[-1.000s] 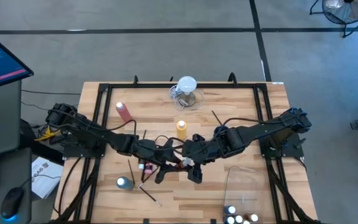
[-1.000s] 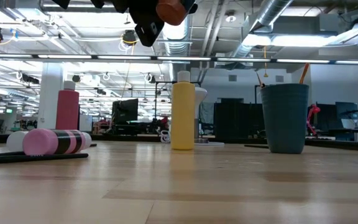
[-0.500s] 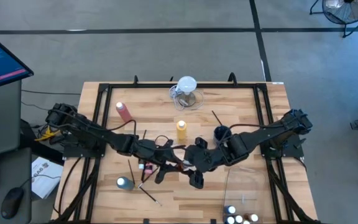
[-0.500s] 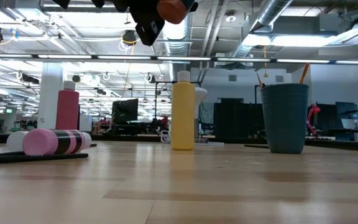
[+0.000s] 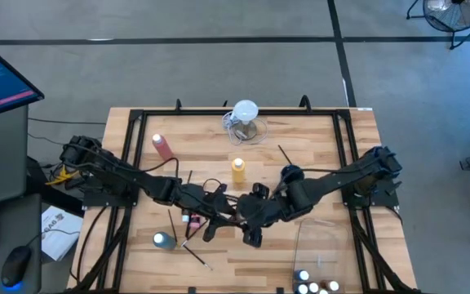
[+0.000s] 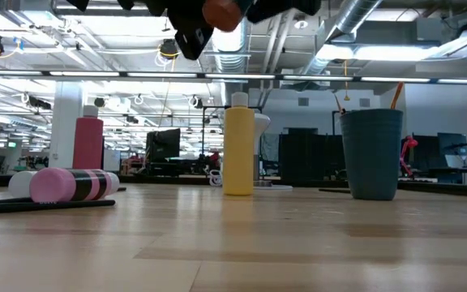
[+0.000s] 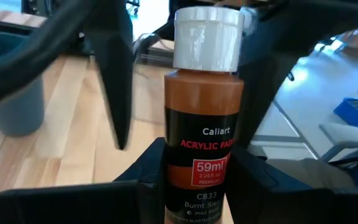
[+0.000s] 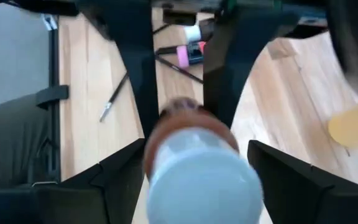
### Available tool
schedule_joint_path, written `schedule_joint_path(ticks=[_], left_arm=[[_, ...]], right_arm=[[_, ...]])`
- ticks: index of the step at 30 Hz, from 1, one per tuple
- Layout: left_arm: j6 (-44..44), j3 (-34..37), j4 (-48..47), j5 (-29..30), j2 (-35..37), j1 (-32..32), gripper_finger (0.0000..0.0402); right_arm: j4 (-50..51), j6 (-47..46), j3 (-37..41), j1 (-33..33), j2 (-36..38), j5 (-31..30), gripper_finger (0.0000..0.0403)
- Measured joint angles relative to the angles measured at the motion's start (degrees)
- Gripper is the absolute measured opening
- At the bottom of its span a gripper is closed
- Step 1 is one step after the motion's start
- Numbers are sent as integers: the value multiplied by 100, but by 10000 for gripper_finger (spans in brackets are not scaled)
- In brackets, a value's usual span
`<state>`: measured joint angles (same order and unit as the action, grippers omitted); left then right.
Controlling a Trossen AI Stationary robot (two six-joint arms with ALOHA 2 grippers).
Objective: Pick & Place Paint Supplies
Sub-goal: Put the top small brown bottle into the transparent bin
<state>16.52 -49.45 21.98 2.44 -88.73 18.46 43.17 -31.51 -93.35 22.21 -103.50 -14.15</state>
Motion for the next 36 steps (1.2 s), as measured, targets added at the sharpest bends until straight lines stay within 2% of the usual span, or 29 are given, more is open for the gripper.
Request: schedule_joint_path(ticks=[9, 18, 22, 27, 36], left_arm=[[0, 35, 4, -35, 0, 0, 93], [2, 34, 0, -27, 2, 0, 93], [4, 35, -15, 6, 2, 0, 93], [16, 42, -13, -27, 9, -7, 93], [-136, 24, 92, -175, 36, -15, 105]], right_arm=[[-34, 15, -4, 61, 271, -90, 270], [-39, 42, -4, 43, 239, -85, 265], [-35, 58, -4, -24, 209, -58, 225], [-89, 178, -4, -50, 210, 53, 130], [119, 67, -17, 21, 390, 176, 132]])
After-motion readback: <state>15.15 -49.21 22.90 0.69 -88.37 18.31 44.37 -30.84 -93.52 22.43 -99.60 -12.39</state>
